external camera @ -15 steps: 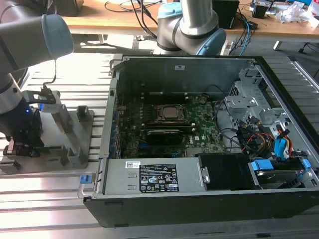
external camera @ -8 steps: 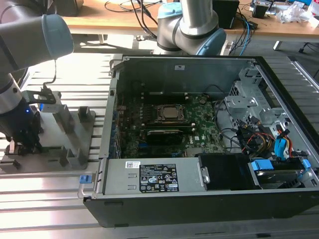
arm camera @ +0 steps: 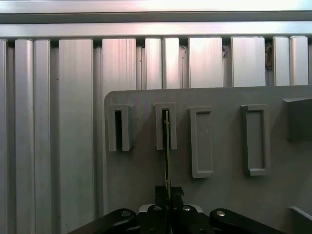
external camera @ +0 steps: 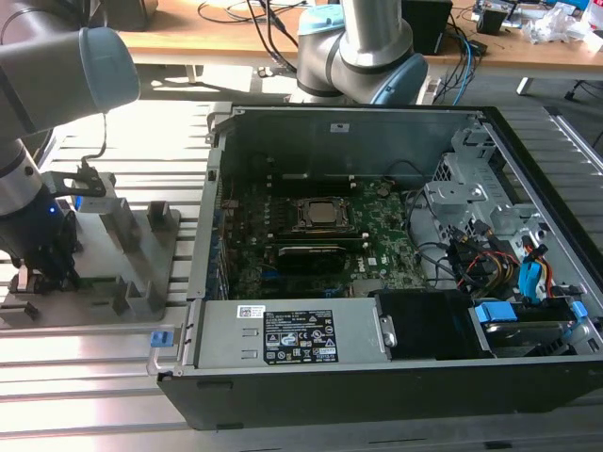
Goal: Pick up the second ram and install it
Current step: 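Pick up the second ram and move it above second insertion slot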
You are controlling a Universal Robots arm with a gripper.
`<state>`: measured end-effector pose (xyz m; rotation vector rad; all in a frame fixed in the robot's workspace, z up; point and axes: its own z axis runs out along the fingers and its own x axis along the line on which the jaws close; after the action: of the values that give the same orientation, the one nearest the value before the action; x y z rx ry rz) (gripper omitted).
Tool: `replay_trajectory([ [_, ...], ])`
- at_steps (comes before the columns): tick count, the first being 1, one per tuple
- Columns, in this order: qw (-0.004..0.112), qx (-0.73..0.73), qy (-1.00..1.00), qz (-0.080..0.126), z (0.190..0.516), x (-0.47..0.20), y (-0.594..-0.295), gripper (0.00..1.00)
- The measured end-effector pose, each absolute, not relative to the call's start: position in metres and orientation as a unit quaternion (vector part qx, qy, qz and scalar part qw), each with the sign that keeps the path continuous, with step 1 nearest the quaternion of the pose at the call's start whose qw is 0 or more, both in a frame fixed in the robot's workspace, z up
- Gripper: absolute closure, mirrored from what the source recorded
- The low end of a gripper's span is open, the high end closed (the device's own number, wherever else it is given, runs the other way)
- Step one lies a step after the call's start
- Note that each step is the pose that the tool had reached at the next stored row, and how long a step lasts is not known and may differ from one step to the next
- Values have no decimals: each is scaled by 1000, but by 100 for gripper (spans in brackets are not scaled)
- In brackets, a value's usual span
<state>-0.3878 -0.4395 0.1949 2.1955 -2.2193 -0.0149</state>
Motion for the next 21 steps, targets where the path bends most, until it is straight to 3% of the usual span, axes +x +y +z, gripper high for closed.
replay_trajectory([
  [21,10,703,-711,-5,221,-388,-440,86],
])
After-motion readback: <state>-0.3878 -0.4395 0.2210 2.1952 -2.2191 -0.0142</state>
